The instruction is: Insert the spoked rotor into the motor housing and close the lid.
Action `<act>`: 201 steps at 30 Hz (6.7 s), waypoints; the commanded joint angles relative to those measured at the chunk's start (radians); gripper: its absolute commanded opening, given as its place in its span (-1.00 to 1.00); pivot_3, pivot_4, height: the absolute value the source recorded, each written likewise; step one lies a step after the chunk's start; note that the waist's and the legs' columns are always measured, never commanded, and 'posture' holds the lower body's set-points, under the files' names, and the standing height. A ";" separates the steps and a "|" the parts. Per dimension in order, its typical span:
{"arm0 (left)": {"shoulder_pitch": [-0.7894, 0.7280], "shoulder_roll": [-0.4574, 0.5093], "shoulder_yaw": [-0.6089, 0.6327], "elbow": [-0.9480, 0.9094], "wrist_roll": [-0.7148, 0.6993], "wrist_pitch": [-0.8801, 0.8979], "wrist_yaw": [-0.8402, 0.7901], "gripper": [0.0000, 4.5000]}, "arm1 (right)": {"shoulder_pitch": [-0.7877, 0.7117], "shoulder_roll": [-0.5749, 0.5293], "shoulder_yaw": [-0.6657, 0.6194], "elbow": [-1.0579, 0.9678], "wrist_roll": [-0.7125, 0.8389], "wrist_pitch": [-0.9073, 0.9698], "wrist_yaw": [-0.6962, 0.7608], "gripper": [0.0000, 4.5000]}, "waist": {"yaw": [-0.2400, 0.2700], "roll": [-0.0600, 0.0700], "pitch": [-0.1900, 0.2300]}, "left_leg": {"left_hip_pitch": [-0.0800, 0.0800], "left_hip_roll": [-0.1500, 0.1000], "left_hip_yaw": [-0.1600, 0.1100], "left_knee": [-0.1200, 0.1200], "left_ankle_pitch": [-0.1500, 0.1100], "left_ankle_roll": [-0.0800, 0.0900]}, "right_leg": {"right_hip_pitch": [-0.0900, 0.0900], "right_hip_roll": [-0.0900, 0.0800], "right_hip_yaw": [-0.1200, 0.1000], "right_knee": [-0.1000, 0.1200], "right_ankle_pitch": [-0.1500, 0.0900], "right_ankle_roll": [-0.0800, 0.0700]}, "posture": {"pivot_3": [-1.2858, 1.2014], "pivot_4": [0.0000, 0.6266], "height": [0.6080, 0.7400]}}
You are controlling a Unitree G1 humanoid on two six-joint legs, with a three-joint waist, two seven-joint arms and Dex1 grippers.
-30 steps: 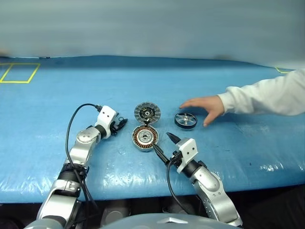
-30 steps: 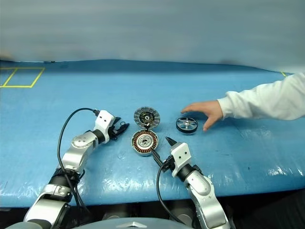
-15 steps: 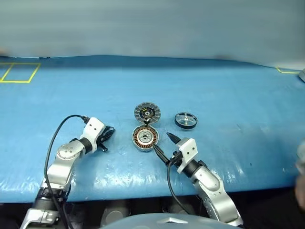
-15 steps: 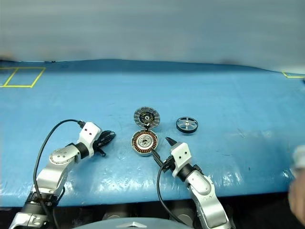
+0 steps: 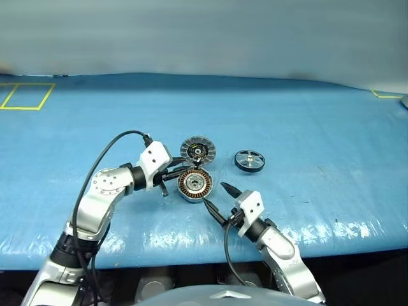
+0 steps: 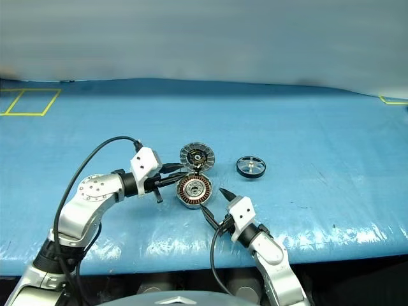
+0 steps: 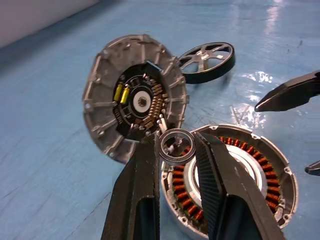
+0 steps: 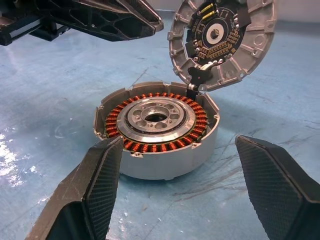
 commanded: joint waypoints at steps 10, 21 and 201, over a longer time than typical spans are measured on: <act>-0.078 -0.006 -0.112 0.093 0.039 -0.004 -0.072 -0.70 | 0.003 -0.011 -0.021 0.004 -0.042 -0.065 -0.046 0.67 | -0.001 0.000 0.000 | 0.000 -0.001 0.000 0.000 0.000 0.000 | 0.000 0.001 0.001 0.000 0.000 0.001 | 0.03 -0.52 1.00; -0.066 0.019 -0.112 0.100 0.067 0.004 -0.081 -0.70 | -0.005 -0.008 -0.011 0.021 -0.053 -0.067 -0.055 0.67 | -0.001 0.000 0.000 | 0.000 -0.001 -0.001 0.001 0.000 0.000 | 0.000 0.000 0.001 0.000 0.000 0.001 | 0.03 -0.52 1.00; 0.598 -0.219 0.057 0.162 0.021 -0.707 0.184 -1.00 | -0.552 -0.081 0.208 -0.084 0.008 0.926 0.070 -0.99 | -0.007 0.002 -0.001 | -0.010 -0.002 0.000 0.004 -0.001 0.003 | -0.011 -0.002 -0.001 0.001 0.005 0.000 | 0.03 -0.52 1.00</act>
